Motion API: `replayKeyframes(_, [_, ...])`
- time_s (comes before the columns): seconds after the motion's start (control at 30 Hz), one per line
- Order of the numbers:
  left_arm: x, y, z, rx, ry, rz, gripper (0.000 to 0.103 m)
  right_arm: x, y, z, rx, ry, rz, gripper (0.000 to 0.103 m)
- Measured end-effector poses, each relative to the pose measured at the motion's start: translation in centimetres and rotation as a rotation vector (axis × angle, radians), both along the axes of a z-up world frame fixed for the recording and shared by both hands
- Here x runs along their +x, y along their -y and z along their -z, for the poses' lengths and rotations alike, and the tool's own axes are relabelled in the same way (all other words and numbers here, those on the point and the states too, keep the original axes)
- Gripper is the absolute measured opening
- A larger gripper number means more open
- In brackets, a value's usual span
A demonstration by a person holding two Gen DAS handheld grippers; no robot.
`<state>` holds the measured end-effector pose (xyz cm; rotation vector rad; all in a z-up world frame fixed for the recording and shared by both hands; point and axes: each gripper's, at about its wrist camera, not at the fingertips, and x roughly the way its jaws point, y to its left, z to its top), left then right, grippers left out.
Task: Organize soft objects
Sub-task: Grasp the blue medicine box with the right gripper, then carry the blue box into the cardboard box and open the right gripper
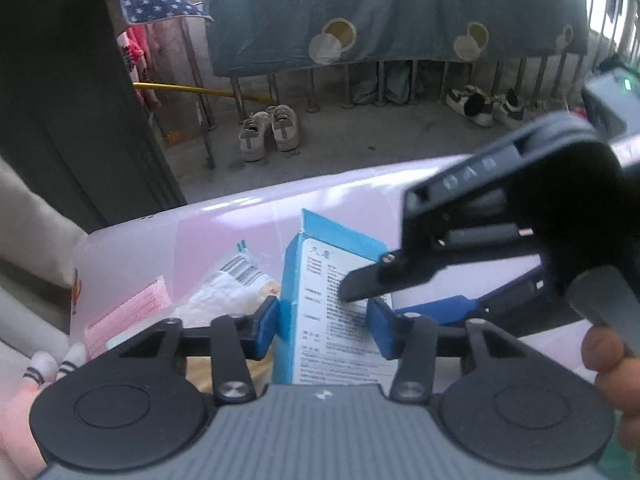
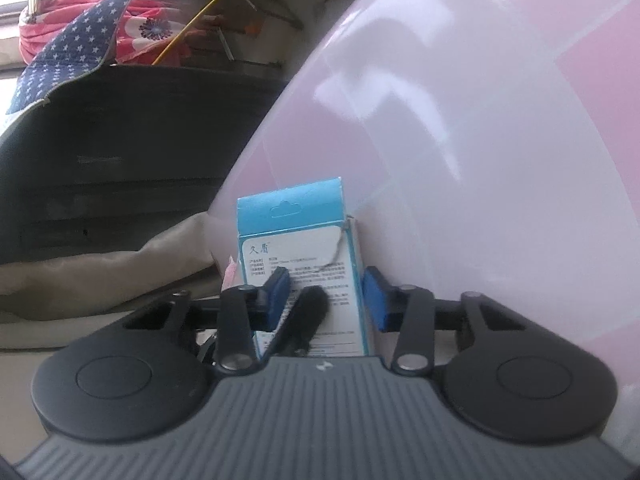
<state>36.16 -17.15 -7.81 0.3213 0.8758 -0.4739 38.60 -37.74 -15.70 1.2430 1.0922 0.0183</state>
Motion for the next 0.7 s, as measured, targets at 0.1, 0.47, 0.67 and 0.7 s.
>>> replayKeyframes(0.1, [-0.3,-0.3,-1.6,-0.016,0.013,-0.007,0.047,-0.3,0.3,-0.8,0.018,0.035,-0.003,0.038])
replayKeyframes(0.47, [-6.3,0.5,-11.5,-0.088,0.130,0.009,0.045,-5.6,2.1,-10.5,0.038,0.195,-0.006,0.037])
replayKeyframes(0.67, [-12.3,6.2,-17.5,-0.180,0.165,0.112,0.045,-13.7,8.4,-16.8,0.023,0.295,0.077,0.037])
replayKeyframes(0.7, [-13.2,7.6,-18.0,-0.193,0.165,0.138,0.045,-15.3,9.9,-17.5,0.017,0.305,0.100,0.037])
